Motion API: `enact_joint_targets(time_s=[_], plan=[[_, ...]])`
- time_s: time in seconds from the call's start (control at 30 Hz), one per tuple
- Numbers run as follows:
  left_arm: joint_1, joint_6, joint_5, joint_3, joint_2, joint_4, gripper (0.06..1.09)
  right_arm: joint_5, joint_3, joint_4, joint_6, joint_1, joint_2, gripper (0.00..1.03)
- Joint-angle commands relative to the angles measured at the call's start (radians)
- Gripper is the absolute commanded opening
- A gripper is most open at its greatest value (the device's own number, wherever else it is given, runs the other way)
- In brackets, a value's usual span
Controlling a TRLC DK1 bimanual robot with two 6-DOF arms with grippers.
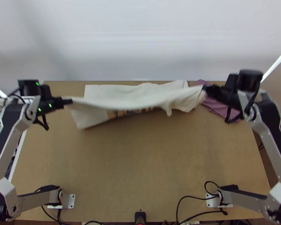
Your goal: Fold the t-shirt
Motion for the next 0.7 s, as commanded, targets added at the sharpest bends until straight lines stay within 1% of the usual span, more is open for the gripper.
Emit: enact_joint_targets(time_s=[0.0,0.17,0.27,0.47,0.57,0.67], plan=[[0.013,-0.04,-0.014,0.162,0.027,-0.005,0.1,0.031,0.142,0.03,-0.034,-0.022,0.051,0.03],[0.039,-0.094,-0.015,0.414,0.083,-0.039,0.1,0.038,0.315,0.054,-0.095,-0.024,0.112,0.03],[0.054,-0.132,-0.015,0.544,0.097,-0.042,0.1,0.058,0.43,0.106,-0.143,-0.041,0.142,0.03],[0.086,-0.136,-0.032,0.748,0.103,0.012,0.1,0.071,0.78,0.12,-0.218,-0.088,0.255,0.03],[0.112,-0.138,-0.052,0.828,0.114,0.067,0.1,0.072,0.809,0.244,-0.269,-0.093,0.257,0.03],[0.14,-0.14,-0.091,0.851,0.108,0.145,0.1,0.074,0.809,0.373,-0.287,-0.098,0.244,0.03]])
